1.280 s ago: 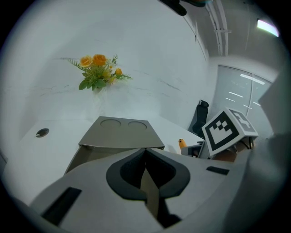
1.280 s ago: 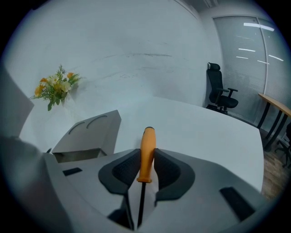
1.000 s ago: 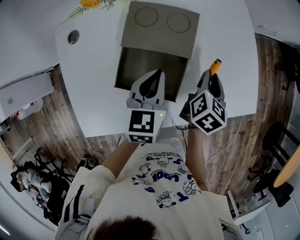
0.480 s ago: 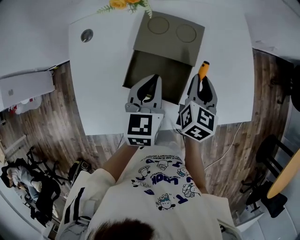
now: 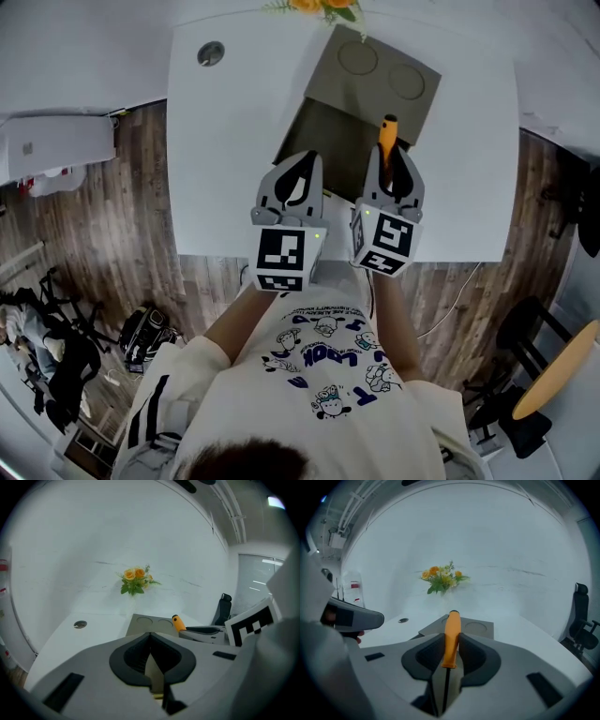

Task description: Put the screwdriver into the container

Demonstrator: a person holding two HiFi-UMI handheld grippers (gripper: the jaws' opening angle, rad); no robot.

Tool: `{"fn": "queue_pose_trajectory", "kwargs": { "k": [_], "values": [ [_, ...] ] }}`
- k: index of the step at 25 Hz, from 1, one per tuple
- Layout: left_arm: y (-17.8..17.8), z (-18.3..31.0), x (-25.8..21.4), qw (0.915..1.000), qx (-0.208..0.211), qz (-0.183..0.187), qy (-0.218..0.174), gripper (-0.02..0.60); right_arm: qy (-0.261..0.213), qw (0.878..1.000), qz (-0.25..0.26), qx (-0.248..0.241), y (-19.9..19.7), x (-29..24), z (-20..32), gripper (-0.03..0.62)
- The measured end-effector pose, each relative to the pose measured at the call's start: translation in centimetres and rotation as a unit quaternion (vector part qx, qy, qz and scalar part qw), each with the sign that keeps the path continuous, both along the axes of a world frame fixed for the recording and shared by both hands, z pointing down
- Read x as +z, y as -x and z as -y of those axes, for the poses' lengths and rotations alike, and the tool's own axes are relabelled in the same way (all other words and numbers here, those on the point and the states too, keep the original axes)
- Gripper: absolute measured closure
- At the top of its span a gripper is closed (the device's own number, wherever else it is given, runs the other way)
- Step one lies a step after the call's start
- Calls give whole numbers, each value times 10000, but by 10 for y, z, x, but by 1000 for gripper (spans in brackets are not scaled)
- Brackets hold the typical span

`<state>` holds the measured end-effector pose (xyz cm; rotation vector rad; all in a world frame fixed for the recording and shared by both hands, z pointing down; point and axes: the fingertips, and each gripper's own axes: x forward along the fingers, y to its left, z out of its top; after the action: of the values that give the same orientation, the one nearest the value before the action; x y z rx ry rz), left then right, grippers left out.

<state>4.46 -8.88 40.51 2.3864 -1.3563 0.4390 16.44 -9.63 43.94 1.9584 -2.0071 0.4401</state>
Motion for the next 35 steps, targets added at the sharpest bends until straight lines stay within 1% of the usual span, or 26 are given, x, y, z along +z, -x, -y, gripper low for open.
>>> {"fn": "queue_pose_trajectory", "kwargs": {
  "k": [7,13,19,25,29,35],
  "values": [
    [24,5,9,9996,-249,14,94,566,152,9970,-326,-690,31,17,15,485],
    [33,9,20,9991,-370,20,226,566,446,9906,-515,-1182,49,38,20,485],
    [37,13,30,9984,-458,49,337,566,754,9847,-522,-1480,58,58,23,484],
    [37,16,38,9976,-543,65,435,566,1117,9757,-472,-1823,68,74,24,484],
    [40,15,44,9969,-593,71,509,566,1330,9712,-458,-1925,72,81,26,484],
    [43,15,49,9962,-641,77,586,566,1816,9617,-467,-2001,76,98,26,484]
  ]
}}
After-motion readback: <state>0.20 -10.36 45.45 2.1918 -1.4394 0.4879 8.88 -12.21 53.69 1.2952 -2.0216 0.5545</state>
